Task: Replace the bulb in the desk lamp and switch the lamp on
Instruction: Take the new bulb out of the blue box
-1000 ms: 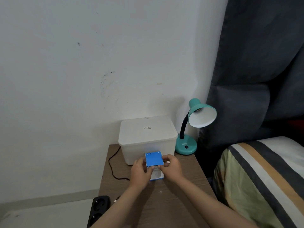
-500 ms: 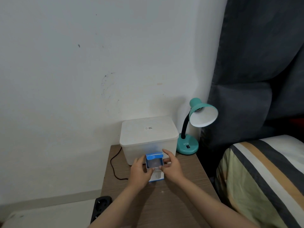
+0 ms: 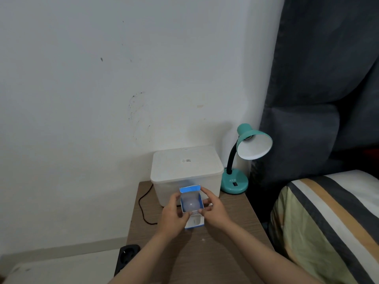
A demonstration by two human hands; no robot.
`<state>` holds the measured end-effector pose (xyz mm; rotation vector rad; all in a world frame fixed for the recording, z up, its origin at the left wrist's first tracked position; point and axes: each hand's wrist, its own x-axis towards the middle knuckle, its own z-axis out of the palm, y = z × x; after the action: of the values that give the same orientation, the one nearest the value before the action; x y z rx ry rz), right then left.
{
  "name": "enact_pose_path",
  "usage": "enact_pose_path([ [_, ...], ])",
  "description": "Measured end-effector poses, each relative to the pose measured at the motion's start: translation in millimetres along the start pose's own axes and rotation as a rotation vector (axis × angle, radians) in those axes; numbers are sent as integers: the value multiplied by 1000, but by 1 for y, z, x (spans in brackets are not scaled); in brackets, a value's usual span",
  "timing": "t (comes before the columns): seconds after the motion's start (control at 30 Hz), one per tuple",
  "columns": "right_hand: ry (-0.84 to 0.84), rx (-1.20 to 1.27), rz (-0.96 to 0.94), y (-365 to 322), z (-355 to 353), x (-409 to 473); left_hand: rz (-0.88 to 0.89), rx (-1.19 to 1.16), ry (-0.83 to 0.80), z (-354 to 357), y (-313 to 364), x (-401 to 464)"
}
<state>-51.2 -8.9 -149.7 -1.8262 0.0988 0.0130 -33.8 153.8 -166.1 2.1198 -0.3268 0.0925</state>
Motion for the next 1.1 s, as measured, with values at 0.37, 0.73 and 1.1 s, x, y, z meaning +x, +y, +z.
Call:
enact_pose_path([
  [0.37, -19, -142, -72, 0, -3, 6, 80, -3, -110, -9, -4, 15],
  [0.73, 47, -510, -273, -3, 2, 21, 18, -21, -180, -9, -15, 25],
  [1.1, -44, -679, -113, -15, 10, 51, -9, -104, -159, -9, -22, 27],
])
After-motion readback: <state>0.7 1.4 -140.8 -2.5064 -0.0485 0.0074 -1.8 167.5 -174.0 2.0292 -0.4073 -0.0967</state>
